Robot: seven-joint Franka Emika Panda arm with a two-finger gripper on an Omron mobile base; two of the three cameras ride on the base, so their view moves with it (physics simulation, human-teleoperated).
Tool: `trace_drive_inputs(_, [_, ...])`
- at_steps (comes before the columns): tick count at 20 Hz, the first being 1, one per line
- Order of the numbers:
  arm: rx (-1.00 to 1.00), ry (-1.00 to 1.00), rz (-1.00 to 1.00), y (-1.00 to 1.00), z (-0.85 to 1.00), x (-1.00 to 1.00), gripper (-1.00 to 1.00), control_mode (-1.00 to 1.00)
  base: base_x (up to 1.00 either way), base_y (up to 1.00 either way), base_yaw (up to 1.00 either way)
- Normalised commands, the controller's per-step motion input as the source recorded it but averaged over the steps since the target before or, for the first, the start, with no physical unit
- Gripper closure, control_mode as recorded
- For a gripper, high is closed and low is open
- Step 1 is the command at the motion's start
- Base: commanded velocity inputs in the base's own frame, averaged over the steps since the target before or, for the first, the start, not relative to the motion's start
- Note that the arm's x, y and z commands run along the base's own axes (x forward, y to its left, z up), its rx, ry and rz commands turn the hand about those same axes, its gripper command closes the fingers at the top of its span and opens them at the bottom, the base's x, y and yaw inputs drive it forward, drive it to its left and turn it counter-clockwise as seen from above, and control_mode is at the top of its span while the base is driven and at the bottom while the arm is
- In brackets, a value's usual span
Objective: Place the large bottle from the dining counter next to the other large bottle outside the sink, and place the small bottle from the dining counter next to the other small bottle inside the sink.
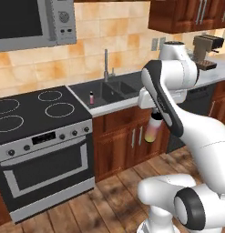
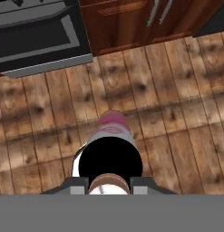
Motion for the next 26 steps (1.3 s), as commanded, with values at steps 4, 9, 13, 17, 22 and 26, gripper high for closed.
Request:
trace_drive_inputs(4, [0.00, 0.00, 0.00, 0.00, 0.00, 0.00, 1.00, 1.00, 0.59, -1.00, 0.07])
trace_drive_inputs(9, [0.00, 0.00, 0.00, 0.00, 0.00, 0.00, 1.00, 1.00, 0.65, -1.00, 0.07])
trace_drive_inputs(13, [0.00, 0.00, 0.00, 0.00, 0.00, 0.00, 1.00, 1.00, 0.69, -1.00, 0.07])
trace_drive_inputs(17, [0.00, 0.00, 0.00, 0.00, 0.00, 0.00, 1.00, 1.00, 0.76, -1.00, 0.09])
trace_drive_inputs(22, [0.00, 0.00, 0.00, 0.00, 0.00, 0.00, 1.00, 1.00, 0.76, -0.64, 0.15])
trace_drive_inputs(26, [0.00, 0.00, 0.00, 0.00, 0.00, 0.00, 1.00, 1.00, 0.68, -0.26, 0.20])
